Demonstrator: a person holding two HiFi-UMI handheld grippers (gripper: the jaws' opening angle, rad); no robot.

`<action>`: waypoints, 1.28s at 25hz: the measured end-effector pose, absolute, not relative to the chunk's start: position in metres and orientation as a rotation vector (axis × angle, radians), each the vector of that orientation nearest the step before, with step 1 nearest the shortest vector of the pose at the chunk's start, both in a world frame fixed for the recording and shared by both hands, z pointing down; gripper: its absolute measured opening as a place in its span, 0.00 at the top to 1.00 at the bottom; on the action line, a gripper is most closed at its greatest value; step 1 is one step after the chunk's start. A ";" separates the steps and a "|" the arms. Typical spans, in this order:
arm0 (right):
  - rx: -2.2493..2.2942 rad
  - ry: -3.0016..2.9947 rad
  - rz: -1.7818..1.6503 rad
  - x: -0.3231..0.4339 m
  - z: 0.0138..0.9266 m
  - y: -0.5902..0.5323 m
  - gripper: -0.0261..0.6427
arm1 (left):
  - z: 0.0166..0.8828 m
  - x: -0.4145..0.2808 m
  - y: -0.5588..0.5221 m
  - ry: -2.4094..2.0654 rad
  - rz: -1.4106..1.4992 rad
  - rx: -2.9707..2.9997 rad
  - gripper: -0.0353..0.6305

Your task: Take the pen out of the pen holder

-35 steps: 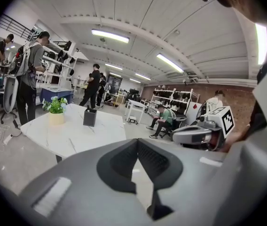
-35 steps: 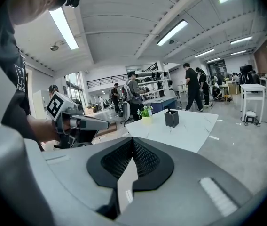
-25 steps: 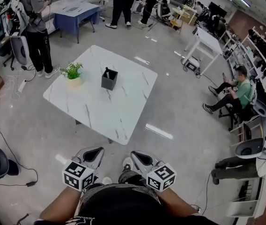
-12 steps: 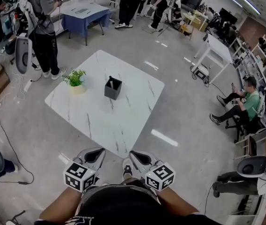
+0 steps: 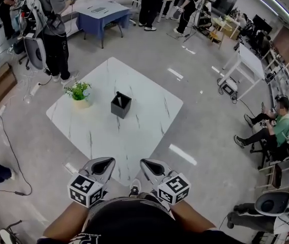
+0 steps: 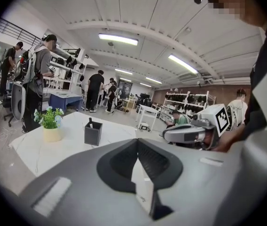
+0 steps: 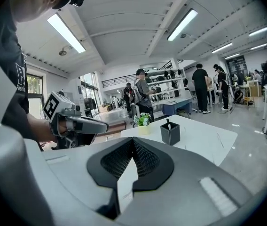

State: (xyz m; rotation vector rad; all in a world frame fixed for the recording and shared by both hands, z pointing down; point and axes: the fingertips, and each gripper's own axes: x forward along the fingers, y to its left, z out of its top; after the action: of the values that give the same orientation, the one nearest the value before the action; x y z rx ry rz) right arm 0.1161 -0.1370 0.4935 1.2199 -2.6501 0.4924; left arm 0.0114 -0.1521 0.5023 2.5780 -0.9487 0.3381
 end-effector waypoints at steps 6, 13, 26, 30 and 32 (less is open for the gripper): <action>1.144 -2.688 0.500 0.144 0.494 -0.175 0.96 | 0.500 0.029 -0.185 -1.067 0.328 2.526 0.86; 0.993 -2.736 0.529 0.152 0.510 -0.204 0.96 | 0.502 0.035 -0.203 -1.224 0.319 2.453 0.86; 1.050 -2.733 0.510 0.150 0.494 -0.237 0.96 | 0.499 0.030 -0.235 -1.183 0.339 2.467 0.86; 1.135 -2.704 0.510 0.147 0.490 -0.241 0.96 | 0.494 0.029 -0.244 -1.108 0.351 2.514 0.86; 1.167 -2.692 0.504 0.144 0.487 -0.241 0.96 | 0.491 0.027 -0.245 -1.074 0.356 2.535 0.86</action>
State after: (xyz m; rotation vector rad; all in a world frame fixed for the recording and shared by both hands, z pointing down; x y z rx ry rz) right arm 0.1439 -0.2411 0.4865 1.1672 -2.6922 0.5036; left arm 0.0273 -0.2448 0.4914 2.5348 -1.0741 0.3563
